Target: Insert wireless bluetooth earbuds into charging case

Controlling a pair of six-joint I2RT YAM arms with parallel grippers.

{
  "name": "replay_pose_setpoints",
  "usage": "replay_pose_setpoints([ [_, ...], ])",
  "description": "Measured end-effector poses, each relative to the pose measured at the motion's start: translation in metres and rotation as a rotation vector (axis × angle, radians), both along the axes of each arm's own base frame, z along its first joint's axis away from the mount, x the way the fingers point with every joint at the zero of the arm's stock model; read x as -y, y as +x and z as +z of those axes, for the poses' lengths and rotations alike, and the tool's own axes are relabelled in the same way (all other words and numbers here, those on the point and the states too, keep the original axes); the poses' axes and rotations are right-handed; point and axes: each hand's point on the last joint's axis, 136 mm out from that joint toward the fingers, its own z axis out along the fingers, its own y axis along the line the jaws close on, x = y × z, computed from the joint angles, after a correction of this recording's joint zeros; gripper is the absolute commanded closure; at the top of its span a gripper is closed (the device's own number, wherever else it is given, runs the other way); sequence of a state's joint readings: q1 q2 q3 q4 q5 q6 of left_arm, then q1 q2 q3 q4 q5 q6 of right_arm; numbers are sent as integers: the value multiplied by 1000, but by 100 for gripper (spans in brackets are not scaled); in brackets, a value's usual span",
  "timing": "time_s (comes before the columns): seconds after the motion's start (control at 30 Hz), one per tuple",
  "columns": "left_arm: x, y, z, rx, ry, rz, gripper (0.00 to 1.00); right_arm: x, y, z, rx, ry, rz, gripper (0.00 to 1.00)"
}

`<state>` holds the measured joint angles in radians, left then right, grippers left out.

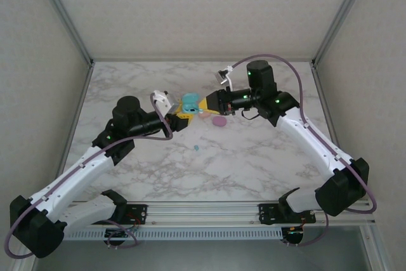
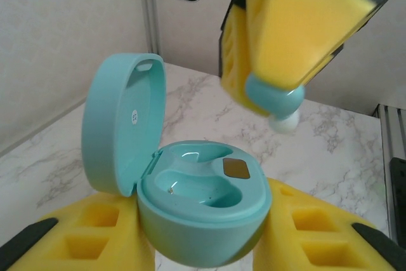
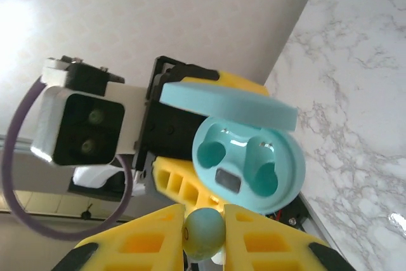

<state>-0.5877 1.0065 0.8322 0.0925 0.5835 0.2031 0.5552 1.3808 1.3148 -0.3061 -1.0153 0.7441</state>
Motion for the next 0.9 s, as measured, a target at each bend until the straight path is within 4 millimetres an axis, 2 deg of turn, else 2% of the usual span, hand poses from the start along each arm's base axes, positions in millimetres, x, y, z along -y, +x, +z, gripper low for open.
replay_pose_setpoints([
  [0.43, 4, -5, 4, -3, -18, -29, 72, -3, 13, -2, 37, -11, -58, 81],
  [0.9, 5, -6, 8, -39, -49, -28, 72, -7, 14, -5, 56, -24, -69, 80],
])
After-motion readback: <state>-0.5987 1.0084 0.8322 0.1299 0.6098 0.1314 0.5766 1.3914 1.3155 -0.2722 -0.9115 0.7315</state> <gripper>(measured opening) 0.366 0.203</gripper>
